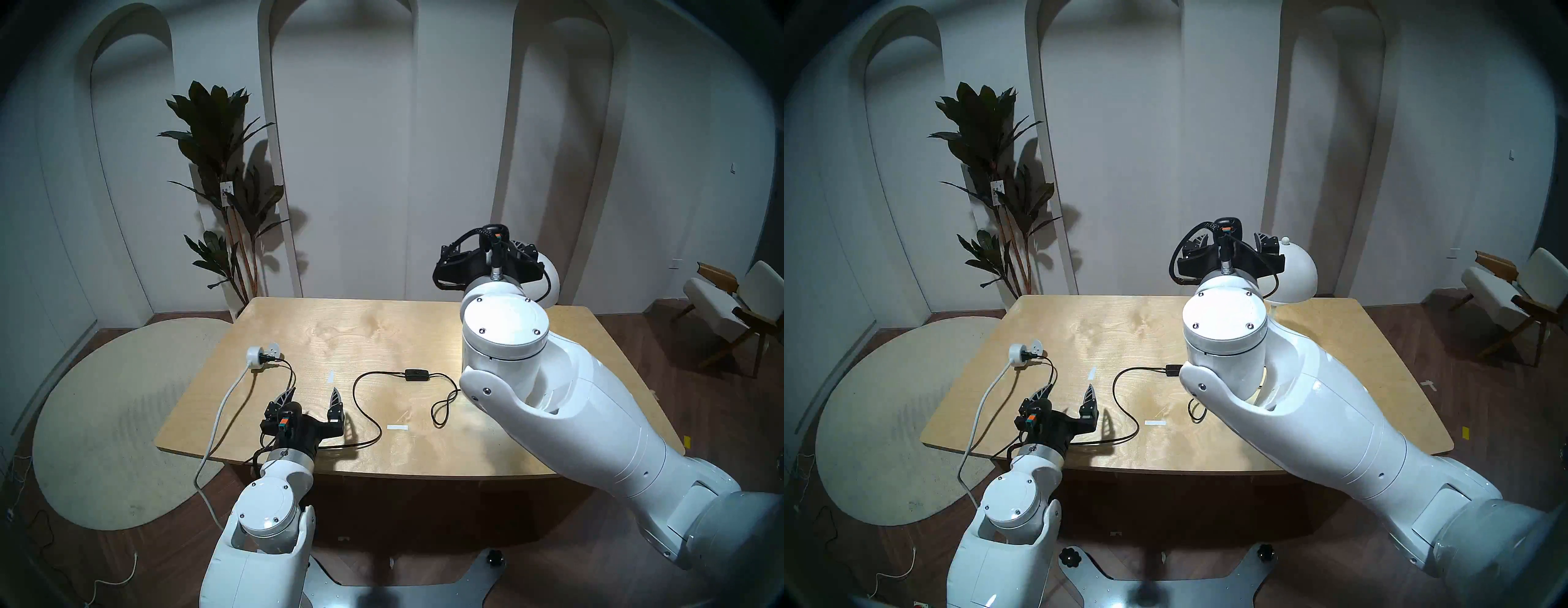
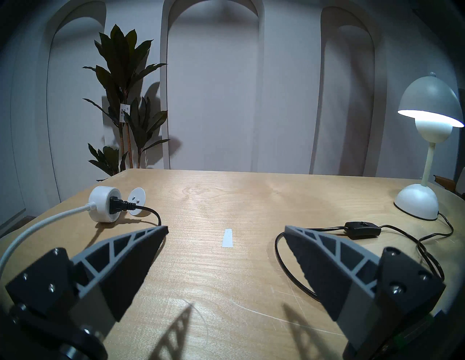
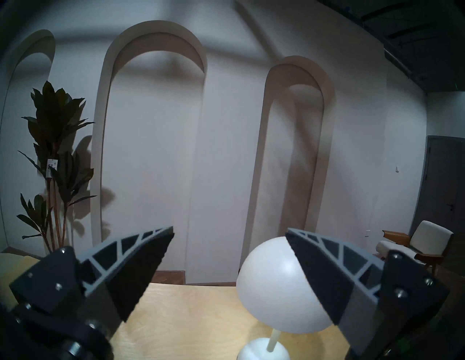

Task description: Turn on the table lamp by pressing the switch

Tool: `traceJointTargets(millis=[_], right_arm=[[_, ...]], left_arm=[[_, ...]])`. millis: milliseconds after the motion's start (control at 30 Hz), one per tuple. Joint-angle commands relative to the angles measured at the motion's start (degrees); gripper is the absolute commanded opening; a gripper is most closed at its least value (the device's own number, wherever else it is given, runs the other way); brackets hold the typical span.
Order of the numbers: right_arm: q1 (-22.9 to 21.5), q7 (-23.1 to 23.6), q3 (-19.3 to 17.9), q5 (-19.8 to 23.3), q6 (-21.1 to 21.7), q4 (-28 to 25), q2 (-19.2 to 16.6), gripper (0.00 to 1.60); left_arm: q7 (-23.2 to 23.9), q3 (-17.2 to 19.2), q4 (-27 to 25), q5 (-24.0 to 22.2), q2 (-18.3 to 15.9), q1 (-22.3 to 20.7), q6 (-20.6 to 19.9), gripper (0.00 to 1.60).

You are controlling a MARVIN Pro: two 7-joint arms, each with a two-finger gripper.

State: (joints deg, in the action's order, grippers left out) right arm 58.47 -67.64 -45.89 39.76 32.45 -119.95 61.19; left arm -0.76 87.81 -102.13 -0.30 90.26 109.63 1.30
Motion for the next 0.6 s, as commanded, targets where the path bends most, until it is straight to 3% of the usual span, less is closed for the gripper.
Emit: traceJointTargets(millis=[0, 567], right_arm=[[-2.0, -0.38, -1.71, 0.54, 1.51, -1.4, 0.19, 1.6], [-5.58, -0.26, -3.02, 0.84, 3.06, 0.21, 0.89, 1.6]], left_arm=[[-0.02, 0.04, -1.43, -0.02, 0.02, -0.3, 0.22, 1.6], [-0.02, 0.04, -1.43, -0.02, 0.02, -0.3, 0.22, 1.6]])
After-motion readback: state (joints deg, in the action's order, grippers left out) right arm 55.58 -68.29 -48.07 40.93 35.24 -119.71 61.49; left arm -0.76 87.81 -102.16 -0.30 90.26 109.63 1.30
